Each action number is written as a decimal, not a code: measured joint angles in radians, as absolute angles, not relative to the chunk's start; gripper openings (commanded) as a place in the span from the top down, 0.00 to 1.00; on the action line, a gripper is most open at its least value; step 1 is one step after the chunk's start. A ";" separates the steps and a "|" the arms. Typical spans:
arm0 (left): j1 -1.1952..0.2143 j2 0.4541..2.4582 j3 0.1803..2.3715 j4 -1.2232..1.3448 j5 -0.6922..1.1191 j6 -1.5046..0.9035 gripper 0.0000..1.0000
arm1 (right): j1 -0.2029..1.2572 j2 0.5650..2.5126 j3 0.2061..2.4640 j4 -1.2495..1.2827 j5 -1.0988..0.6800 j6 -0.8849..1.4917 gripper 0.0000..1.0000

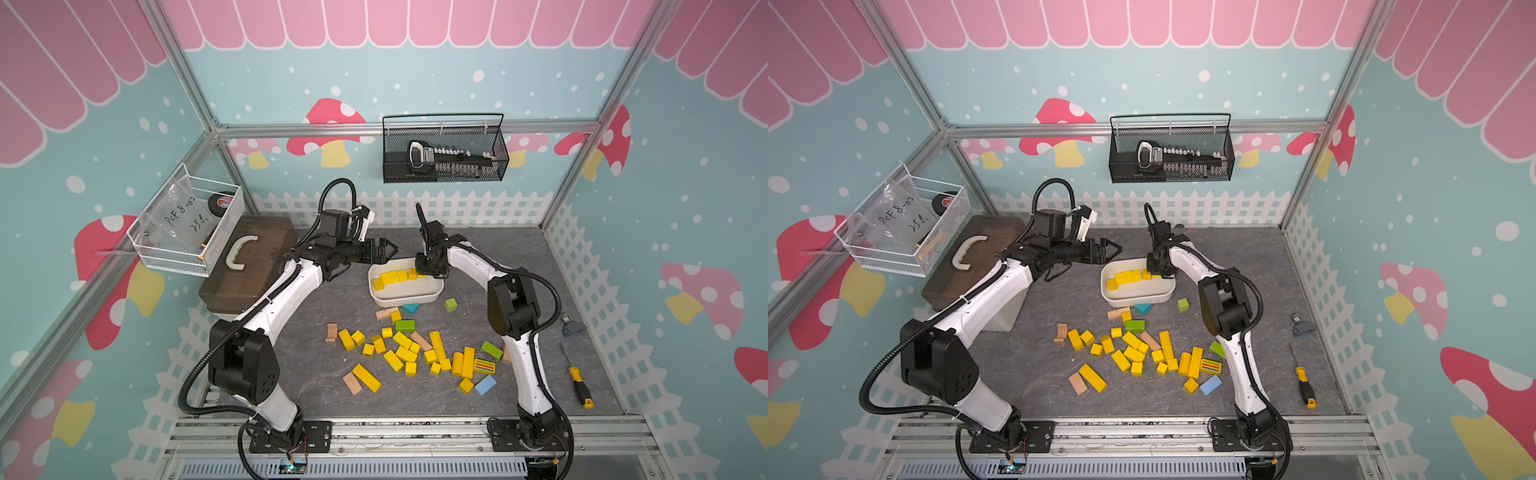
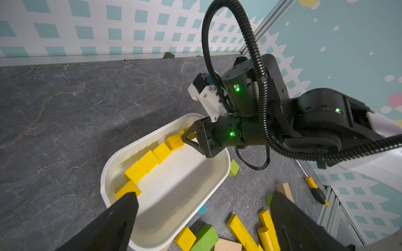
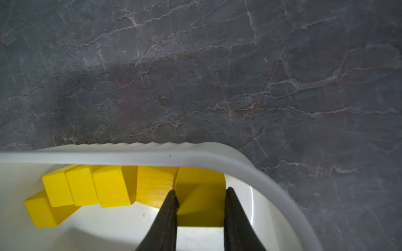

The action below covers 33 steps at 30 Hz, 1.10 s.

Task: Pick out the yellow building blocks
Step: Place the building block in the storage box.

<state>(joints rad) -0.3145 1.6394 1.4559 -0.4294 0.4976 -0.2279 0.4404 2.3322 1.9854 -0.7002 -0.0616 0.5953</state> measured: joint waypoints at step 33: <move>-0.315 1.639 1.456 -0.429 0.498 -0.228 0.00 | 0.453 2.382 2.097 -0.734 -0.112 0.577 0.59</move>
